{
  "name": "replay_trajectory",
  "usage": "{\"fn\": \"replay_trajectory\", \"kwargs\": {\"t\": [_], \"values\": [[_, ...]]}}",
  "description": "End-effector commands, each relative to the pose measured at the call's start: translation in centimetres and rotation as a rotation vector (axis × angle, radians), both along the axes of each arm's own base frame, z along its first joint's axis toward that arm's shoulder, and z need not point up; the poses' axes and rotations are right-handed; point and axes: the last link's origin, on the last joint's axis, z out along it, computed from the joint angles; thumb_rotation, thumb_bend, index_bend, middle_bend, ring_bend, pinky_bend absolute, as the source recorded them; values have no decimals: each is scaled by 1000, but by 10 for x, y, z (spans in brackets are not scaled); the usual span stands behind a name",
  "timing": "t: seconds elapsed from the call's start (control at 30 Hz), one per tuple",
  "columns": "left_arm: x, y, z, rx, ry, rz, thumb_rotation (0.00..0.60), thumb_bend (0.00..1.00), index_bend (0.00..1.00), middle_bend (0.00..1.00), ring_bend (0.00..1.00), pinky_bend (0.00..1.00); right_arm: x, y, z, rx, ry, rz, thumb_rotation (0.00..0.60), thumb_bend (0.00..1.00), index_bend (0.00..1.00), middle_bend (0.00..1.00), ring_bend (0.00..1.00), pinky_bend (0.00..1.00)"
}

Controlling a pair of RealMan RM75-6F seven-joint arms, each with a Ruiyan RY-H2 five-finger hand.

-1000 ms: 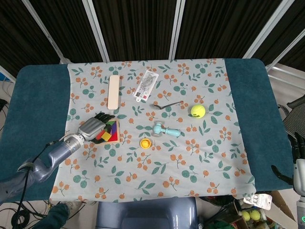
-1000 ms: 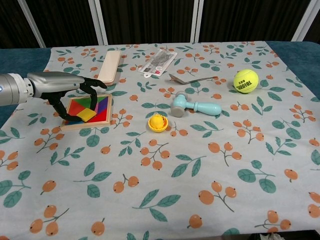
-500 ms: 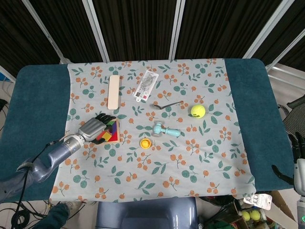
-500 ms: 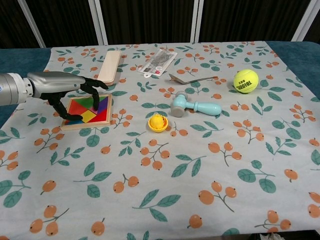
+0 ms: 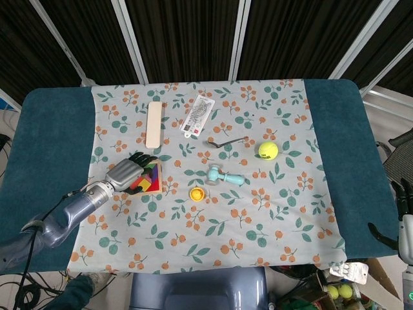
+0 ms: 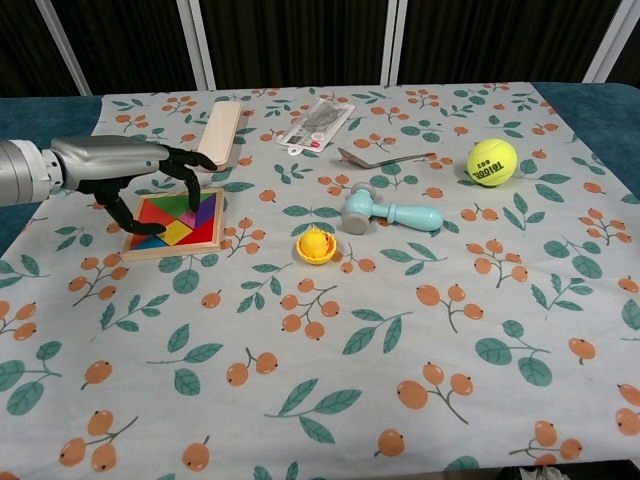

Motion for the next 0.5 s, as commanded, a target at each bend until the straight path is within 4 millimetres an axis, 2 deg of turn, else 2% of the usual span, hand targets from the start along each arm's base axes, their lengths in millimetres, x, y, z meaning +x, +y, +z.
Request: {"fn": "replay_trajectory", "kwargs": {"t": [0.03, 0.13, 0.27, 0.43, 0.5], "values": [[6, 1, 18, 86, -28, -66, 600, 359, 299, 24, 0, 0, 0, 0, 0, 0, -1, 0, 600, 110, 0, 0, 43, 234], [8, -3, 38, 183, -27, -120, 600, 355, 201, 10, 0, 0, 0, -1, -1, 3, 2, 1, 600, 110, 0, 0, 43, 234], [7, -20, 70, 311, -30, -113, 600, 268, 130, 2, 0, 0, 1, -1, -1, 7, 6, 5, 600, 108, 0, 0, 43, 234], [-2, -55, 107, 456, -44, -55, 600, 212, 64, 0, 0, 0, 3, -1, -2, 19, 14, 23, 600, 99, 0, 0, 42, 235], [-7, -83, 125, 514, -24, -1, 600, 180, 31, 0, 0, 0, 4, 0, -3, 31, 23, 37, 600, 95, 0, 0, 42, 235]]}}
